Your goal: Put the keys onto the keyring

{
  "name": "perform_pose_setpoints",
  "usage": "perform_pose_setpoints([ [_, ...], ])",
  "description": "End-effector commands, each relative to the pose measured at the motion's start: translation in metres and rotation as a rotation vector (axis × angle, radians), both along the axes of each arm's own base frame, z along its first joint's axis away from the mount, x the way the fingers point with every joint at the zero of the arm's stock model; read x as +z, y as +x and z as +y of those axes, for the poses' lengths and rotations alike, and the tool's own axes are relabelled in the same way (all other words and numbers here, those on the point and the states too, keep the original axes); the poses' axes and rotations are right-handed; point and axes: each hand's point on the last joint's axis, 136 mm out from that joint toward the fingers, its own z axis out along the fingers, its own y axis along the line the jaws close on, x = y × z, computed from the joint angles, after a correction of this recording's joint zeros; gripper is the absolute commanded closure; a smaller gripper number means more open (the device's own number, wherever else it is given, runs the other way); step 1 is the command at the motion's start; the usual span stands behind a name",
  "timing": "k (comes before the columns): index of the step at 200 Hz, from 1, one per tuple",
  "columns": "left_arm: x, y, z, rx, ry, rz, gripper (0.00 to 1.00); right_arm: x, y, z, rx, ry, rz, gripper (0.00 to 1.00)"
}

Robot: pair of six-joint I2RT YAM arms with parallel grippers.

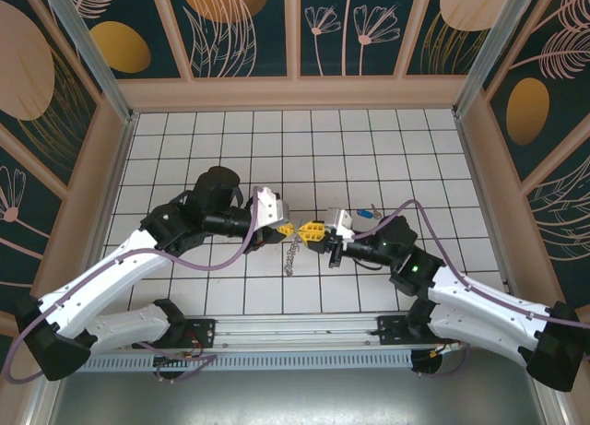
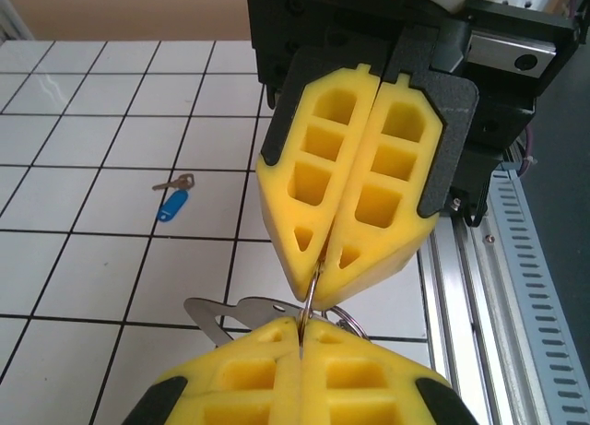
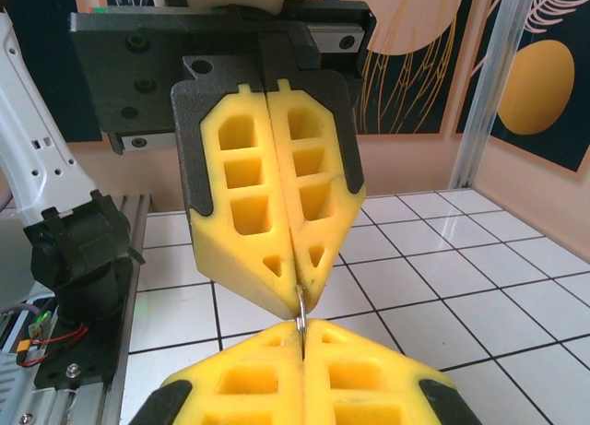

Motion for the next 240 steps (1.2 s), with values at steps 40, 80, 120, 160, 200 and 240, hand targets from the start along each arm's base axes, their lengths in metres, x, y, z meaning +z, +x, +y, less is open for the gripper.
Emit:
perform_pose_setpoints([
  [40, 0.025, -0.02, -0.007, -0.07, -0.236, -0.008, 0.81, 0.037, -0.022, -0.007, 0.084, 0.124, -0.072, 1.0],
  [80, 0.035, -0.023, -0.006, -0.081, -0.273, -0.026, 0.83, 0.033, -0.026, -0.006, 0.109, 0.128, -0.061, 1.0],
  [120, 0.038, -0.025, -0.007, -0.093, -0.291, -0.023, 0.85, 0.034, -0.029, -0.006, 0.126, 0.133, -0.059, 1.0],
  [160, 0.036, -0.025, -0.008, -0.097, -0.297, -0.017, 0.88, 0.036, -0.029, -0.006, 0.126, 0.137, -0.066, 1.0],
  [200, 0.031, -0.024, -0.01, -0.099, -0.286, -0.01, 0.8, 0.039, -0.031, -0.008, 0.128, 0.15, -0.072, 1.0],
  [240, 0.032, -0.023, -0.011, -0.098, -0.29, -0.008, 0.81, 0.041, -0.033, -0.009, 0.138, 0.163, -0.078, 1.0],
])
